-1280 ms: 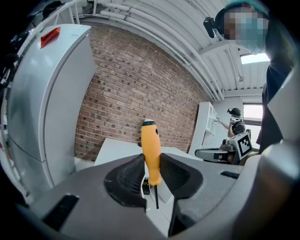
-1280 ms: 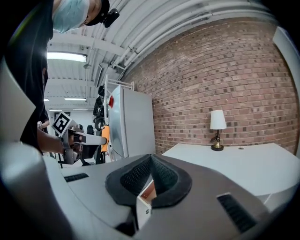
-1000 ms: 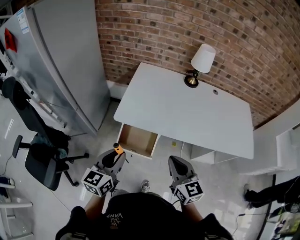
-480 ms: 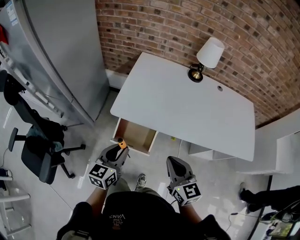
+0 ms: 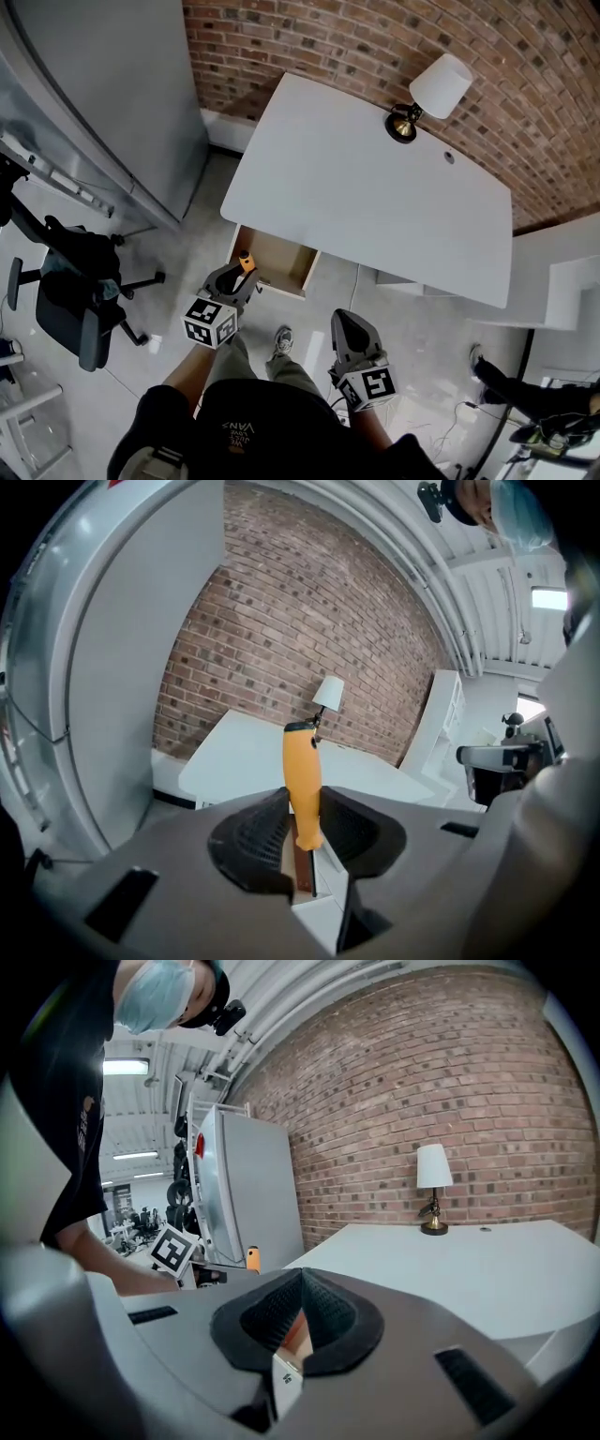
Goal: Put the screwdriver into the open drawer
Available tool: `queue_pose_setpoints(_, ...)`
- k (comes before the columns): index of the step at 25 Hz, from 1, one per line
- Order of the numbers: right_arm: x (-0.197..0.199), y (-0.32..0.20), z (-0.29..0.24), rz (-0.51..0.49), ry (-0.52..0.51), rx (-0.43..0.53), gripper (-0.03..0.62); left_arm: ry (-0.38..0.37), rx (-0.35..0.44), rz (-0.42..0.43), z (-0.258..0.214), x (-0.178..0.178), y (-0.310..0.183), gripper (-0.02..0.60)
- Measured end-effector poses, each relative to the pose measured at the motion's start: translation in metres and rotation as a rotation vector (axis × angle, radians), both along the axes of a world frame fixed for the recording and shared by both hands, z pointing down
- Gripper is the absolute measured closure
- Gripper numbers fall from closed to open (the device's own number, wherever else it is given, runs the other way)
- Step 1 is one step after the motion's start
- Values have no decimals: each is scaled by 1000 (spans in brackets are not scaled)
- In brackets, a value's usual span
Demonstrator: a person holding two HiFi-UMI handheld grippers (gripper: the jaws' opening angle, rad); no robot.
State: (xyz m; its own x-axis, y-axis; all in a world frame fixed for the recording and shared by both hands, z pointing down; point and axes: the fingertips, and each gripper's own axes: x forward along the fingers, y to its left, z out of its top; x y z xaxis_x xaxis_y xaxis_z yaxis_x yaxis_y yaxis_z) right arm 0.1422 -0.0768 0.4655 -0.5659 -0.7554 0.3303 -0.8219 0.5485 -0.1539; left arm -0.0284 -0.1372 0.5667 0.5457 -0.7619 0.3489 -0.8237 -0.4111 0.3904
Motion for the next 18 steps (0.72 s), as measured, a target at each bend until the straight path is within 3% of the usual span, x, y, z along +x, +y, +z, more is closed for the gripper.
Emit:
queue_pose_setpoints(8, -17, -12, 52, 63, 4, -86, 599, -29, -112, 5, 97, -13, -40, 479)
queue_pose_setpoints(18, -18, -11, 104, 90, 11, -205, 599, -25, -287, -48, 206, -15, -81, 480)
